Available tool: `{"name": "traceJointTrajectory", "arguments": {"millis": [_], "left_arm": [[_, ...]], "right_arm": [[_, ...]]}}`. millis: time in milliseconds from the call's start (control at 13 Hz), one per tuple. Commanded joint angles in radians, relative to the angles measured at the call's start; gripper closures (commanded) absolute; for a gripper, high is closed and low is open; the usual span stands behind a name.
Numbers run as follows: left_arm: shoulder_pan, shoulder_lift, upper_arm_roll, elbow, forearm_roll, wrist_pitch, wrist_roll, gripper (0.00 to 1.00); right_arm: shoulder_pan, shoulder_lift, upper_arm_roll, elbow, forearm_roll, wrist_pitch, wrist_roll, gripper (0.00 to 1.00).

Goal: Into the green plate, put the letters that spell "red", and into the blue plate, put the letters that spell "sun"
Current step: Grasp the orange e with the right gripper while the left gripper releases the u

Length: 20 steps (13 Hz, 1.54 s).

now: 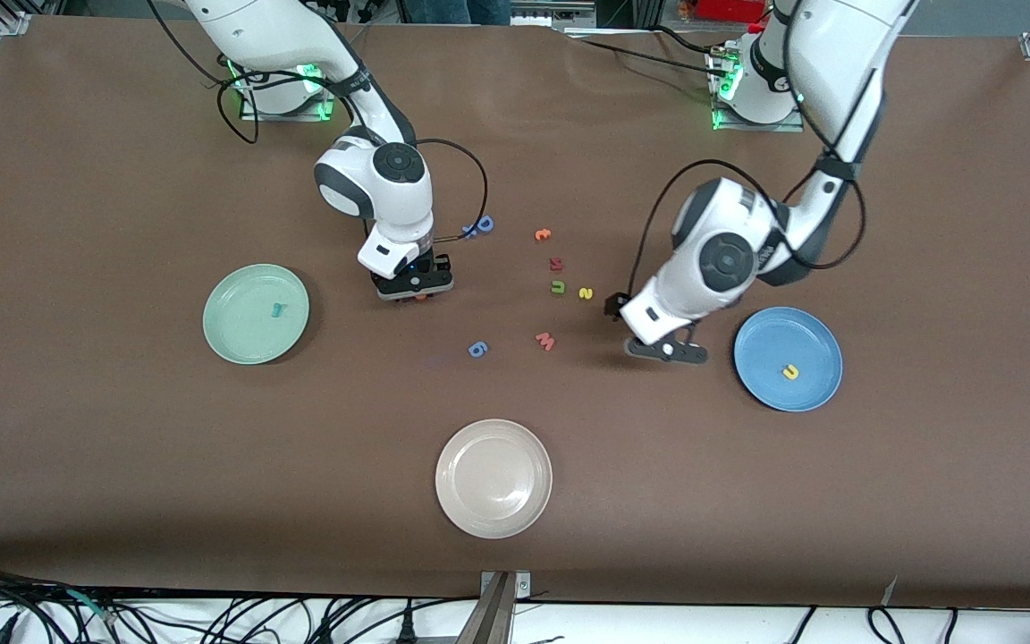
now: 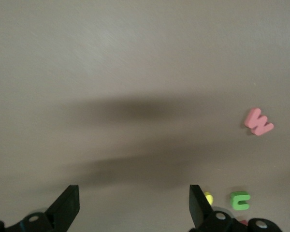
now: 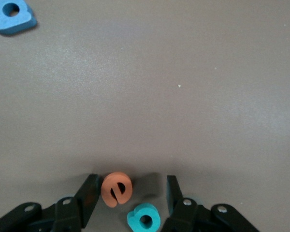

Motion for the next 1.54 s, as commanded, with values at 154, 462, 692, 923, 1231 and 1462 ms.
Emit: {"name": "traceJointTrajectory", "arguments": {"millis": [154, 462, 692, 923, 1231, 1462], "left_arm": [[-0.129, -0.004, 0.005, -0.060, 0.121, 0.064, -0.255, 0.00], [-0.167, 0.025, 0.007, -0.084, 0.124, 0.139, -0.307, 0.00], [-0.167, 0.045, 0.007, -0.084, 0.204, 0.162, -0.368, 0.01], [-0.167, 0.067, 0.007, -0.083, 0.239, 0.189, -0.409, 0.03], [-0.169, 0.073, 0.007, -0.083, 0.239, 0.189, -0.433, 0.20], [-0.170, 0.073, 0.005, -0.084, 0.239, 0.189, -0.442, 0.51]], "right_arm": [[0.002, 0.027, 0.000, 0.004, -0.022, 0.016, -0.045, 0.47], [0.005, 0.032, 0.003, 0.006, -0.022, 0.018, -0.050, 0.51], [0.004, 0.036, 0.004, 0.007, -0.022, 0.024, -0.059, 0.71], [0.004, 0.043, 0.004, 0.007, -0.020, 0.032, -0.059, 0.88], [0.001, 0.029, 0.001, 0.012, -0.020, 0.030, -0.078, 0.89], [-0.034, -0.023, -0.002, 0.010, -0.019, 0.019, -0.108, 0.88]]}}
